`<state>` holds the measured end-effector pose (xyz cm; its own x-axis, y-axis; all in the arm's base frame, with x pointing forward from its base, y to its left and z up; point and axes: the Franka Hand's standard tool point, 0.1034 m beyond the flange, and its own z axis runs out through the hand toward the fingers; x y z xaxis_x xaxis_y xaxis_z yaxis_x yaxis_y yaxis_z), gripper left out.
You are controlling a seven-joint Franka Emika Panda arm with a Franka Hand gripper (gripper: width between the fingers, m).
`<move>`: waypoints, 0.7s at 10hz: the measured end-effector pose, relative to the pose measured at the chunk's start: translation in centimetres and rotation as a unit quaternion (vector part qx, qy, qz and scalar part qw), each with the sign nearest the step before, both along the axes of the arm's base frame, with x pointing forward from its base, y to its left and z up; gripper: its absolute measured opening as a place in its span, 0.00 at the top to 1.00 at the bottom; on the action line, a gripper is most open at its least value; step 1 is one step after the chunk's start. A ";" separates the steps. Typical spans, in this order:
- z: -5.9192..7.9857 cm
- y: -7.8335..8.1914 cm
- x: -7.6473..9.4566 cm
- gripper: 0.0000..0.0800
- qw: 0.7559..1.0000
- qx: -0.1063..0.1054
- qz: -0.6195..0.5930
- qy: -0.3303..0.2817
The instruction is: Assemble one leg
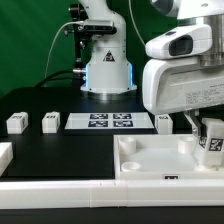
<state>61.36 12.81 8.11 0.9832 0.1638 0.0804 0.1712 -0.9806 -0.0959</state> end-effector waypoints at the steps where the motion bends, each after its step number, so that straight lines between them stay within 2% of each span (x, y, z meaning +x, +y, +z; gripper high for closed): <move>1: 0.0 0.0 0.0 0.61 1.000 0.000 0.000 0.000; 4: 0.0 0.0 0.0 0.61 1.000 0.002 -0.020 0.002; 7: 0.0 -0.1 0.1 0.60 0.986 0.012 -0.163 0.015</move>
Offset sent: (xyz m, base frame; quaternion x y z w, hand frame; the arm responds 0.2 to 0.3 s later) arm 0.0000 0.0000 0.0000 0.0000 0.0000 0.0000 1.0000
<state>61.50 12.72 8.14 0.9854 -0.1629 0.0505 -0.1559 -0.9804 -0.1206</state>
